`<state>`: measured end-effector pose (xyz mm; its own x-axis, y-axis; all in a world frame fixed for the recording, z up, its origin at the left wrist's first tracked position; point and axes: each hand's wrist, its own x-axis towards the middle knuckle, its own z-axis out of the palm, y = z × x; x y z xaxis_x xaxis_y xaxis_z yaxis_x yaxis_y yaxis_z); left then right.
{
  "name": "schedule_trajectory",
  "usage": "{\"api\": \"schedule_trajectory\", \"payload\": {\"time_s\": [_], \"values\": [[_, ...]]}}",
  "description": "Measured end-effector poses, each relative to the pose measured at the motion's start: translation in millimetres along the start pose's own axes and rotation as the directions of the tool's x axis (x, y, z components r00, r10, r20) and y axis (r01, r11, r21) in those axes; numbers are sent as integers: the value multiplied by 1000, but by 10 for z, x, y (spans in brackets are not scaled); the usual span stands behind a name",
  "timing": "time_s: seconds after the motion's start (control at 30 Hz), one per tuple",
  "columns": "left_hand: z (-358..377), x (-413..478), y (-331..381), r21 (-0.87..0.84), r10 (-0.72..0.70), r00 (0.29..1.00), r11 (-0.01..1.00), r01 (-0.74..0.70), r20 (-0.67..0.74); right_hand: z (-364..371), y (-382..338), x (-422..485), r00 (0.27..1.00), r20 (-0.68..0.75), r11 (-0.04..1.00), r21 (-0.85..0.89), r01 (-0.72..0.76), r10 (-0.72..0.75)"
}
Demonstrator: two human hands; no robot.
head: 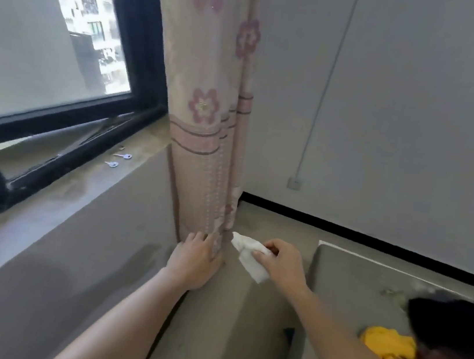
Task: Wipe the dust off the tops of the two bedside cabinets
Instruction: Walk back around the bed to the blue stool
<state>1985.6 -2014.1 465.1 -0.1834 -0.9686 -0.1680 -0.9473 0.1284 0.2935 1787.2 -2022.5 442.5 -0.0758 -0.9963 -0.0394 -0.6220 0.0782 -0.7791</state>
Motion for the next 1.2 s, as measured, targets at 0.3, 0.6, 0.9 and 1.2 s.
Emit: {"api": "schedule_trajectory", "payload": {"time_s": [0.3,0.6,0.9,1.2], "values": [[-184,2360,534,8,261,961,965,-263,87,-542,393,1885,971,-200,991,-20,-134,127],[-403,4276,1409,85,465,869,871,-483,171,-1266,686,3235,893,-368,964,32,-265,258],[-146,6133,2688,99,596,772,773,-626,221,-2317,1603,4585,778,-531,929,52,-367,337],[36,7668,4595,181,719,620,595,-783,315,-3742,2695,5491,555,-675,837,176,-519,486]]}}
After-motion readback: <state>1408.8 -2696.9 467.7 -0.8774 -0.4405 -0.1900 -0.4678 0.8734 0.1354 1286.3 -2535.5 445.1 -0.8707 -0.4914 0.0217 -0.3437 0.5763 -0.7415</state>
